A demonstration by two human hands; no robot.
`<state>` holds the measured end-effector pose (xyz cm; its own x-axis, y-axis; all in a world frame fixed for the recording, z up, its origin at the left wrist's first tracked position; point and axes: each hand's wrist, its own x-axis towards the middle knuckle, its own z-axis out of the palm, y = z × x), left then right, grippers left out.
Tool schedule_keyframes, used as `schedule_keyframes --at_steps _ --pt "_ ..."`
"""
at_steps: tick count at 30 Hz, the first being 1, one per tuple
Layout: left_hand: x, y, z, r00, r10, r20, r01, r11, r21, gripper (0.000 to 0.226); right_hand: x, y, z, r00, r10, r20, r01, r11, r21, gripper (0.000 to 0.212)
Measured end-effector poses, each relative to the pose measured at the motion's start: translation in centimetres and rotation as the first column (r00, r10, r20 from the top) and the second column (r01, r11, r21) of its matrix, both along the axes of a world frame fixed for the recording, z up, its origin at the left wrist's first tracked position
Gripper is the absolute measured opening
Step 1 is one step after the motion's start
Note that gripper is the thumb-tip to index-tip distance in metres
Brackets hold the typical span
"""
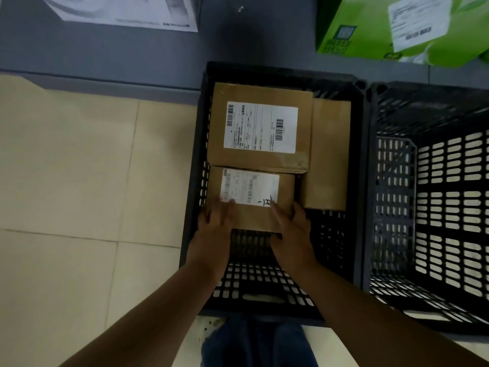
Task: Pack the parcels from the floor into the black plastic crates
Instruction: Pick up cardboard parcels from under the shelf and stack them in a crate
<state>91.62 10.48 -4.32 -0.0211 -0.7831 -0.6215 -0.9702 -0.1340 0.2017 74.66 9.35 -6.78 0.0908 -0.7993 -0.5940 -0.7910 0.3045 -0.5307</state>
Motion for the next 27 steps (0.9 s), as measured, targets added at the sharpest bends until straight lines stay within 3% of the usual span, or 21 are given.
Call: schedule_keyframes --at_steps 5,10,16,19,23,27 --pt "-0.6 0.6 -0.6 0.99 -0.063 0.128 0.072 0.995 -0.068 0.083 -0.1 0.2 -0.3 0.993 0.097 -0.07 -0.102 0.992 -0.073 0.076" --pt "-0.5 0.1 -0.8 0.994 -0.033 0.101 0.035 0.999 -0.017 0.084 -0.4 -0.6 -0.5 0.972 0.166 -0.169 -0.189 0.973 -0.133 0.064" --pt "-0.2 -0.6 0.6 1.0 -0.003 0.018 0.0 0.988 0.155 0.094 -1.6 -1.8 1.4 0.835 0.446 -0.323 -0.437 0.893 0.103 0.086" --pt "-0.2 -0.7 2.7 0.988 0.138 -0.074 -0.132 0.988 0.073 0.09 -2.4 -2.3 3.8 0.852 0.421 -0.312 -0.417 0.905 0.084 0.083" --pt "0.5 -0.8 7.4 0.981 0.157 -0.114 -0.168 0.982 -0.087 0.082 -4.4 -2.9 8.8 0.906 0.344 -0.245 -0.383 0.915 -0.129 0.088" --pt "1.0 -1.7 14.8 0.987 0.127 -0.097 -0.136 0.987 -0.09 0.076 -5.9 -4.3 16.7 0.896 0.34 -0.286 -0.385 0.916 -0.116 0.057"
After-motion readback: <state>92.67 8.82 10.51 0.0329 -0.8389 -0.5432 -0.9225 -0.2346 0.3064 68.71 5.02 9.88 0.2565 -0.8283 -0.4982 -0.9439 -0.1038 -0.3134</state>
